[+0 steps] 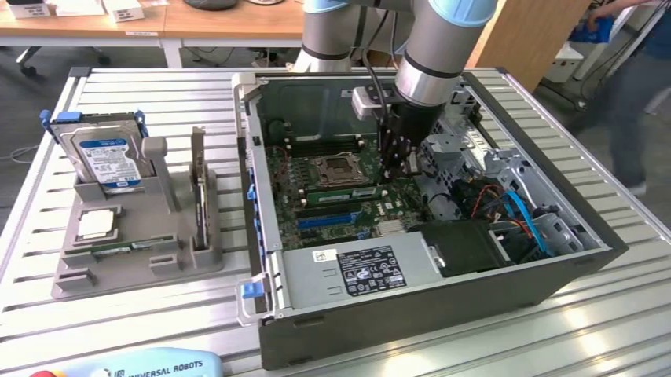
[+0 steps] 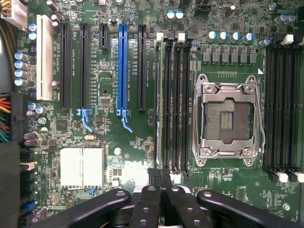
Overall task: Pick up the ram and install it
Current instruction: 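Press down the ram until it locks into place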
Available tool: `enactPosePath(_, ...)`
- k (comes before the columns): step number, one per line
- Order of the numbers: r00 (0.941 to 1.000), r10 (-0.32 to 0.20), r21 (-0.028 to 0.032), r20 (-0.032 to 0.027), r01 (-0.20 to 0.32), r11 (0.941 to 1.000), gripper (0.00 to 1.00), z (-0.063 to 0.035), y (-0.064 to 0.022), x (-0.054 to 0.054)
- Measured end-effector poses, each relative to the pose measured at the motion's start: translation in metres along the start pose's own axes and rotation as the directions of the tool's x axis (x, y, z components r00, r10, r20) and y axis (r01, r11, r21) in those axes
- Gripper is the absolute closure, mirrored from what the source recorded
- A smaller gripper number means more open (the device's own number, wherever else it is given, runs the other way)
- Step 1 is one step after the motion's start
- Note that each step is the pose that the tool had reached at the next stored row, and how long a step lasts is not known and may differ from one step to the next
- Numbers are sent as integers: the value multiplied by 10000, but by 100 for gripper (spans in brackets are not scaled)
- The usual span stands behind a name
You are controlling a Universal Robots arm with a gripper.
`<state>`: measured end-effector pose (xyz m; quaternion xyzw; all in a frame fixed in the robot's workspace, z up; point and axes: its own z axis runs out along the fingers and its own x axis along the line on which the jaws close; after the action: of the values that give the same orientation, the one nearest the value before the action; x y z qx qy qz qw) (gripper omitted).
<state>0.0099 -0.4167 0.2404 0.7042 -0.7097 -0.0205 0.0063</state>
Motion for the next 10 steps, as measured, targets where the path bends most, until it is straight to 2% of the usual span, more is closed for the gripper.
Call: enactPosePath(10,10000,-2,0,2,2,10000,90,4,0,-37)
